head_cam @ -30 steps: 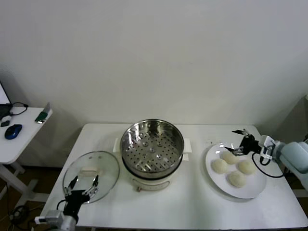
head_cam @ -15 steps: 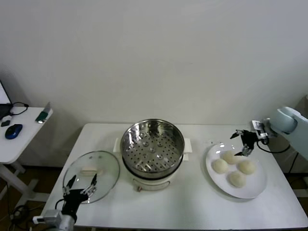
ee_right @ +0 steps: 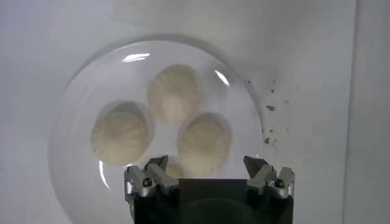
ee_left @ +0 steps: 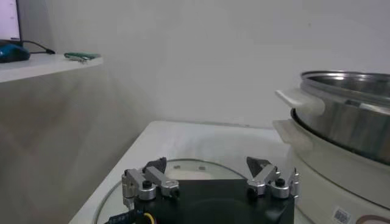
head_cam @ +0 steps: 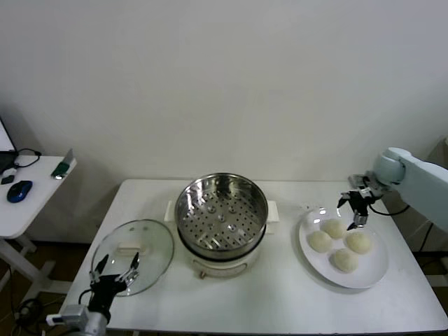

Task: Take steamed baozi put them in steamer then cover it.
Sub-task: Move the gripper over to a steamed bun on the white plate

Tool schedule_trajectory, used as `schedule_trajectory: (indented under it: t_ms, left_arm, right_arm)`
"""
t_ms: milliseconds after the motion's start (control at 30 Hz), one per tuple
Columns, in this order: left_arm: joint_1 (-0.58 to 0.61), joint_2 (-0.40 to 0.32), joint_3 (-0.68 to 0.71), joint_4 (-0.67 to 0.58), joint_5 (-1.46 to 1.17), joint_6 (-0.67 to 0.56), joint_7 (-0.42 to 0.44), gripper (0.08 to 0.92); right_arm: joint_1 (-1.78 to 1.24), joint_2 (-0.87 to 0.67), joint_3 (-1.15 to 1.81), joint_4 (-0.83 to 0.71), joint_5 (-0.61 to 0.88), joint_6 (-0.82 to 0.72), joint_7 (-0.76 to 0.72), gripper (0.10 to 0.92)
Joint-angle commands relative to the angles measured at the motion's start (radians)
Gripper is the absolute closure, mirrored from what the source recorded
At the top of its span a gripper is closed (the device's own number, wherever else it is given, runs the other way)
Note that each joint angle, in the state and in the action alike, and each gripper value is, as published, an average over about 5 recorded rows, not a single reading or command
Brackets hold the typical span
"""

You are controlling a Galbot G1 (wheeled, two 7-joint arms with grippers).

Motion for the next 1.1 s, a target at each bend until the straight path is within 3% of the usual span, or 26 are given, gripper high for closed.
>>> schedule_trajectory:
  t_ms: [33, 733, 1100]
  left_arm:
    - [0.001, -0.002, 0.0, 0.001, 0.002, 0.0, 0.0, 0.177]
    - [-0.002, -0.003, 0.002, 0.015, 0.016, -0.007, -0.001, 0.177]
    - [-0.009, -0.005, 0.006, 0.012, 0.022, -0.003, -0.001, 0.177]
  right_arm:
    - [-0.024, 0.053, -0.011, -0.065, -0.014, -0.004, 0.011, 0.203]
    - [-0.156, 0.086, 0.148, -0.139, -0.076, -0.005, 0.058, 0.214]
    - [-0.164, 0.086, 0.162, -0.142, -0.115, -0.007, 0.062, 0.303]
